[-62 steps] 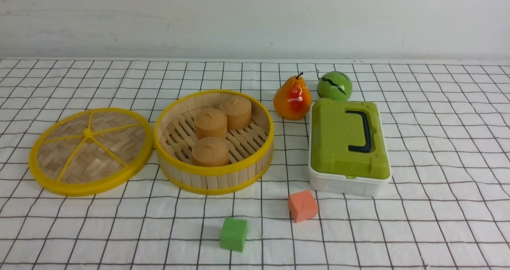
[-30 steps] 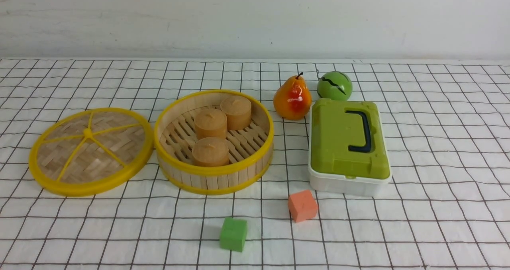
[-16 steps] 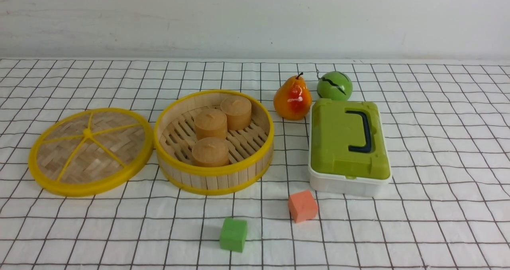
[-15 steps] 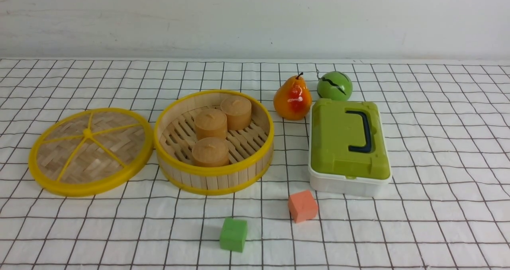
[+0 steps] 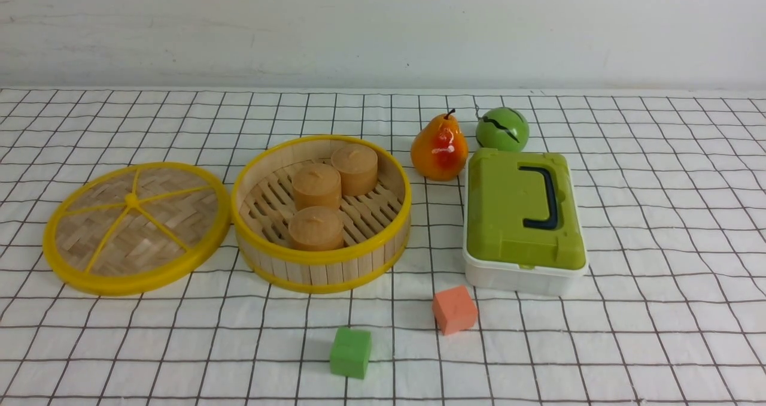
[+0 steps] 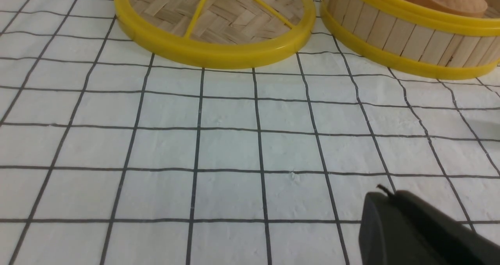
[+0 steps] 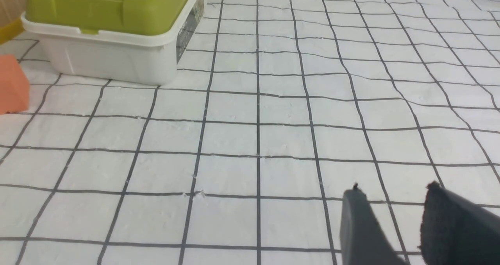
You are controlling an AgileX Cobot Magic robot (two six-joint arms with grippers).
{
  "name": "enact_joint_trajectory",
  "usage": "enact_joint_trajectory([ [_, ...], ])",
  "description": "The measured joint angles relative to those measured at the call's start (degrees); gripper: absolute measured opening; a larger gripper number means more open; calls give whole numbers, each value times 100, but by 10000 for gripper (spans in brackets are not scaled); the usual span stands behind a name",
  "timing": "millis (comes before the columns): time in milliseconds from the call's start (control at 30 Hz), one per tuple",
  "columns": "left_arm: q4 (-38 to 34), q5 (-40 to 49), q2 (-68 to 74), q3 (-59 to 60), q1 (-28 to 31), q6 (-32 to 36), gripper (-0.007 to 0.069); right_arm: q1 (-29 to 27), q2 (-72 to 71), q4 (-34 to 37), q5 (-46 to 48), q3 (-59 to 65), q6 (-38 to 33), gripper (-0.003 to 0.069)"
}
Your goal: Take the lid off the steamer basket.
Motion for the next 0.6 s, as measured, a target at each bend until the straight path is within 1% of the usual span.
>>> enact_joint_trajectory([
  [600,0,0,0,0,0,0,30,0,0,0,0,0,0,239],
])
